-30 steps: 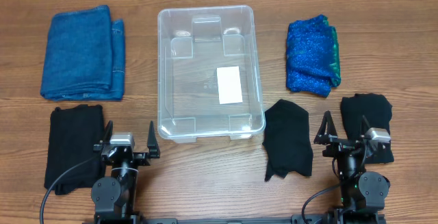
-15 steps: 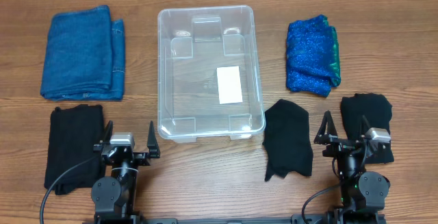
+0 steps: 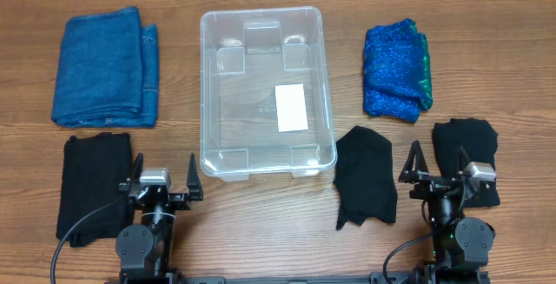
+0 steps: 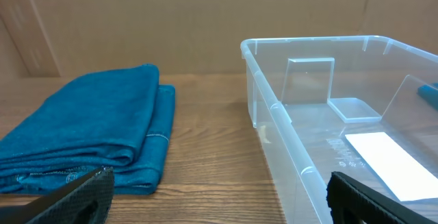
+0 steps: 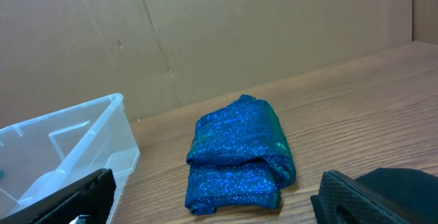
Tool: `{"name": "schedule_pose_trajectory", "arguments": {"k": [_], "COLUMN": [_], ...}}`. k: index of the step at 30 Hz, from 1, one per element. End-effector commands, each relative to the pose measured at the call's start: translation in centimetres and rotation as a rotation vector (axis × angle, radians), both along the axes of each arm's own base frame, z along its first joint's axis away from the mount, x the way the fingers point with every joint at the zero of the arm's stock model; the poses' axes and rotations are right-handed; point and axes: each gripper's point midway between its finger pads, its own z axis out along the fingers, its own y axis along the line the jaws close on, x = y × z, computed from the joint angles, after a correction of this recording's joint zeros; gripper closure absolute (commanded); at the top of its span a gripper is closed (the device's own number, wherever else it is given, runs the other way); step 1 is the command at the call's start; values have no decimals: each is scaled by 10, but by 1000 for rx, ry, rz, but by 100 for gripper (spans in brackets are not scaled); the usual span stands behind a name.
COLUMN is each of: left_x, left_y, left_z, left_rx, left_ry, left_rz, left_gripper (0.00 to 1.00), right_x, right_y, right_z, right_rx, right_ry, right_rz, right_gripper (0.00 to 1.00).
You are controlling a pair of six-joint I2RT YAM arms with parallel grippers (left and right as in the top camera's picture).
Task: Pack container
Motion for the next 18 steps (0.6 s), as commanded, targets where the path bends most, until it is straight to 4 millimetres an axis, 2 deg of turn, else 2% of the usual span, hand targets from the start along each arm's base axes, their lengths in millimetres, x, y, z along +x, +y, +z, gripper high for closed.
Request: {"name": "schedule_pose_trajectory", "arguments": {"k": [1,13,18], "left_x": [0,0,0], "left_y": [1,1,1], "left_z": [0,0,0], "left_rx": [19,19,19], "left_ry": [-4,-4,-4], "left_rz": [5,5,5], "left_gripper": [0,0,0], "right_x": [0,0,0], "right_y": [-1,1,22], "right_z": [-2,2,10], "right_rx": [5,4,2], "right_ry": [-4,-19,-53], "right_rz": [-6,3,124], "right_gripper": [0,0,0]}}
